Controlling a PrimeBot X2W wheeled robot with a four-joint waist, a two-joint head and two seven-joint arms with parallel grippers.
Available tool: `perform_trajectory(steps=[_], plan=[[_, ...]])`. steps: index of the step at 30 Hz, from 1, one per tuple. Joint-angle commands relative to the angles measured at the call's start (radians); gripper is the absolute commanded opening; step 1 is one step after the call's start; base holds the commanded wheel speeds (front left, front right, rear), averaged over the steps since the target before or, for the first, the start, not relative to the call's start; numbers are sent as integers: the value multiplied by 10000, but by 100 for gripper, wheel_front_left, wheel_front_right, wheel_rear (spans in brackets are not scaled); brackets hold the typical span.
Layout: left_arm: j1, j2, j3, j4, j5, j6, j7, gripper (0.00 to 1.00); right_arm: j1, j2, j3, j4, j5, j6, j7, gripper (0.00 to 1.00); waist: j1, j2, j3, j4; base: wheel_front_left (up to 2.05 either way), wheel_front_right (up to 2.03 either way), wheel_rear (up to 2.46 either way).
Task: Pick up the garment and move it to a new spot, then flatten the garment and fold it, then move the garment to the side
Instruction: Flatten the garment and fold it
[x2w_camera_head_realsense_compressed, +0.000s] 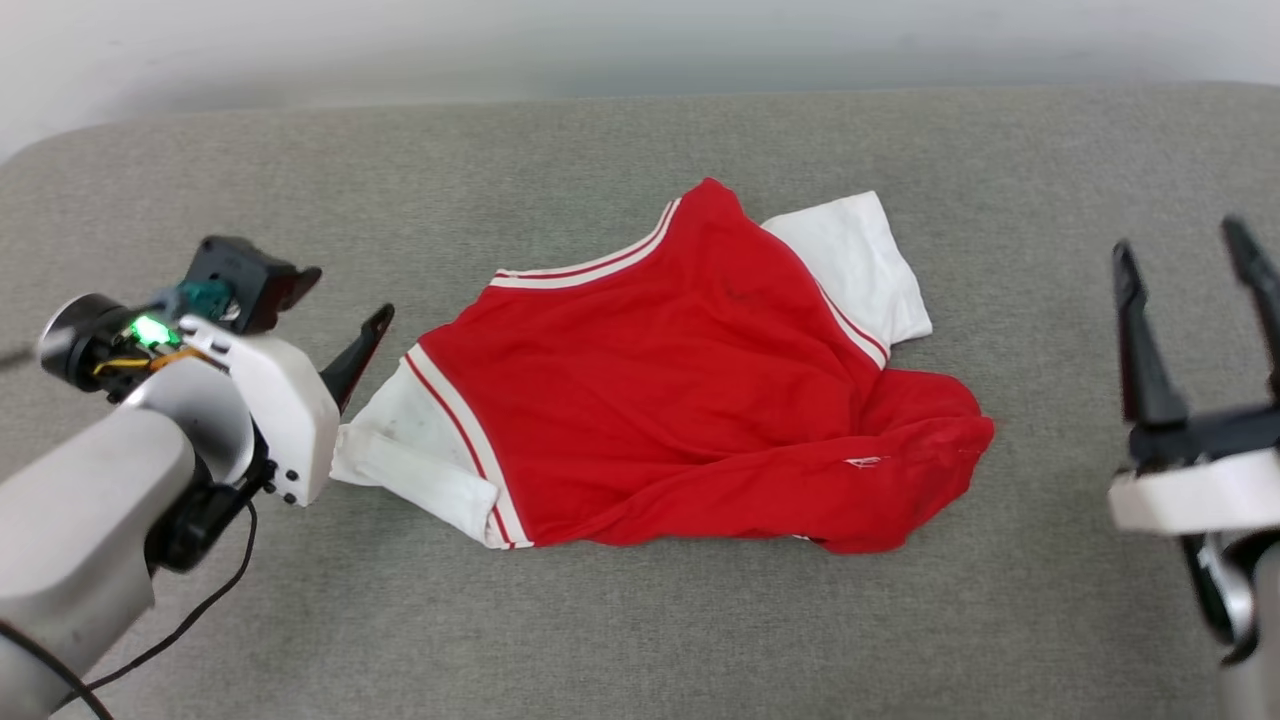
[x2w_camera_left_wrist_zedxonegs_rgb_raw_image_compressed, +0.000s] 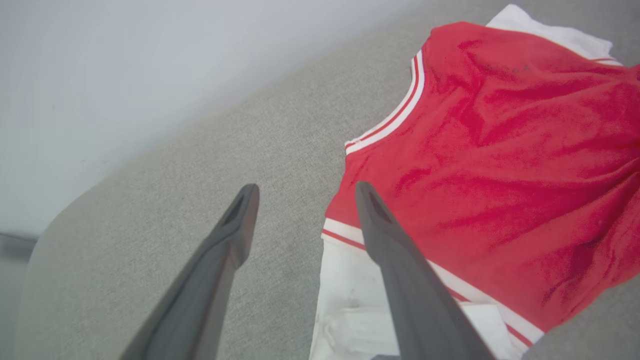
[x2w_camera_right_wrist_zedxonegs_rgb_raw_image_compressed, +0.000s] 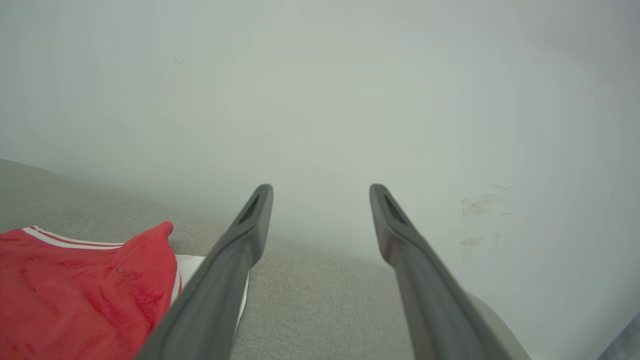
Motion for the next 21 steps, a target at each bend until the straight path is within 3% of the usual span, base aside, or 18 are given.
perform_trajectory(steps=[1,6,7,10,14,17,21], plan=[[464,69,282,-271,189,648,-997,100,-511,-387,69,-43,105,-5,211,100,0,-1,-75,175,0,0,0],[1546,26,979,-1153,344,2300,-2797,100,-1817,-1548,920,438,536,-7,1546,100,0,-1,-15,518,0,0,0],[1546,26,979,-1153,344,2300,-2797,100,-1817,-1548,920,438,536,-7,1546,100,0,-1,-15,518,0,0,0],[2264,-169,1827,-1766,541,3189,-3046,100,-2779,-2390,1788,949,1247,-7,2690,100,0,-1,93,774,0,0,0],[3548,-754,3557,-2936,1869,4200,-3065,100,-3921,-3649,3406,1705,2328,-7,4489,100,0,-1,252,1130,0,0,0],[4550,-1326,4727,-3583,2855,4649,-3070,100,-4768,-4259,4593,2150,3502,-7,5872,100,0,-1,406,1336,0,0,0],[5853,-2231,6062,-4055,3983,4856,-3071,100,-5856,-4909,6175,2828,4973,-7,7665,100,0,-1,675,1599,0,0,0]])
